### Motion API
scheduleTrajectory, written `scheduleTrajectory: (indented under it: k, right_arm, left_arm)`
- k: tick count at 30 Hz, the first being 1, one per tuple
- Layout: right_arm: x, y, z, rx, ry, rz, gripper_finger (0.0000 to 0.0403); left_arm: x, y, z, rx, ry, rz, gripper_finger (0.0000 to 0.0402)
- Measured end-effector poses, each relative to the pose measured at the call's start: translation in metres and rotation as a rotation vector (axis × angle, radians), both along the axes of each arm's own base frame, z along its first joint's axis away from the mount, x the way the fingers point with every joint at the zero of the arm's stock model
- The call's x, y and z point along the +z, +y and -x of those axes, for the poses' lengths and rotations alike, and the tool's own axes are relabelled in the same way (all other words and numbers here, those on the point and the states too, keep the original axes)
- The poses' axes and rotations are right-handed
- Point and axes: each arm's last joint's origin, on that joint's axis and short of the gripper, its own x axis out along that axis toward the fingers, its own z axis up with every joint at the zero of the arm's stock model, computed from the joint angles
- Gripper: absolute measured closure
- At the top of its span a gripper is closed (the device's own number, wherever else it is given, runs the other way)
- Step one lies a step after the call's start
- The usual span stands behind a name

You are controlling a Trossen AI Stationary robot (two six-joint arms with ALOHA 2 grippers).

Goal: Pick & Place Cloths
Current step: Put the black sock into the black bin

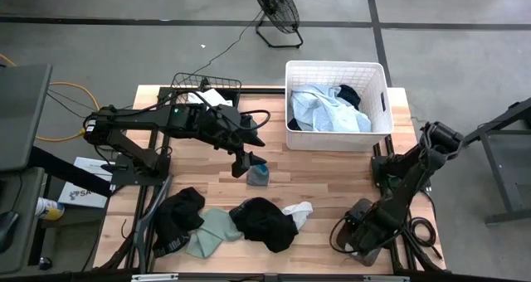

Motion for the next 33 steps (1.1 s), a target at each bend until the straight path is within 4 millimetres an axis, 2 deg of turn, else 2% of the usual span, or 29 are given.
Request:
scheduleTrajectory:
  k: [8,21,29,33]
  right_arm:
    - [-0.017,0.004,-0.012,-0.071,0.088,-0.026,0.0399]
    - [-0.018,-0.003,-0.039,-0.396,0.086,-0.039,0.0399]
    - [-0.019,0.002,-0.033,-0.569,0.080,0.048,0.0397]
    - [-0.019,0.008,-0.026,-0.631,0.100,0.077,0.0377]
  left_arm:
    - [0.000,0.000,0.000,0.000,0.000,0.000,0.0129]
    - [0.000,0.000,0.000,0.004,0.001,0.007,0.0129]
    - [0.000,0.000,0.000,0.006,0.002,0.010,0.0129]
    - [-0.001,0.000,0.001,0.006,0.016,0.009,0.0129]
